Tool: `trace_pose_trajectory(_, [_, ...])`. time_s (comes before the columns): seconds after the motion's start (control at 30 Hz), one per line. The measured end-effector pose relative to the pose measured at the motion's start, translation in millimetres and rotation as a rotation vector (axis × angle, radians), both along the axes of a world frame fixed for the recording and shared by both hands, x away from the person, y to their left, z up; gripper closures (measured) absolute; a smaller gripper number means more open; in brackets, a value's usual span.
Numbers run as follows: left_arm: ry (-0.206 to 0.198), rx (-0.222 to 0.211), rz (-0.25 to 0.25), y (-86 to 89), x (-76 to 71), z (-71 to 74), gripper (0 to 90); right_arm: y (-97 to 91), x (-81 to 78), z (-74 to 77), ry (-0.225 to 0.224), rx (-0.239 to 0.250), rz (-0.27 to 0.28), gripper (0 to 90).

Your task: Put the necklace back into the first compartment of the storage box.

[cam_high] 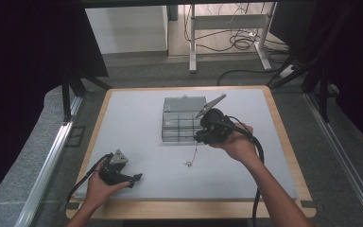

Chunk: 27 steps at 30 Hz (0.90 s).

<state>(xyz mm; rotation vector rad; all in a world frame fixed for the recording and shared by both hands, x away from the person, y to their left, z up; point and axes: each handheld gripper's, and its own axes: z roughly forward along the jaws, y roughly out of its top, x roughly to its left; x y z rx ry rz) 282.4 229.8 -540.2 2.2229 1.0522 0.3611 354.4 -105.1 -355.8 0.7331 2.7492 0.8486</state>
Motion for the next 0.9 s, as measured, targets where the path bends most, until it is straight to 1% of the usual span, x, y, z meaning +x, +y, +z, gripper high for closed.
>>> trace_pose_trajectory(0.2, [0.002,0.0,0.001,0.3,0.7,-0.4,13.5,2.1,3.5,14.3,-0.025,0.001,-0.007,77.3])
trace_pose_trajectory(0.4, [0.0,-0.001,0.003,0.5,0.9,-0.4,13.5,4.8,7.2,28.8,-0.05,0.02,-0.018,77.3])
trace_pose_trajectory(0.6, [0.0,-0.002,0.003,1.0,1.0,-0.2,13.5,8.8,11.7,39.8,-0.067,0.04,-0.019,77.3])
trace_pose_trajectory(0.83, [0.0,-0.004,0.005,1.4,1.2,-0.3,13.5,11.9,19.5,49.9,-0.075,0.058,-0.031,77.3])
trace_pose_trajectory(0.9, [0.001,-0.004,0.005,1.5,1.3,-0.4,13.5,12.3,20.7,52.3,-0.067,0.074,-0.033,77.3])
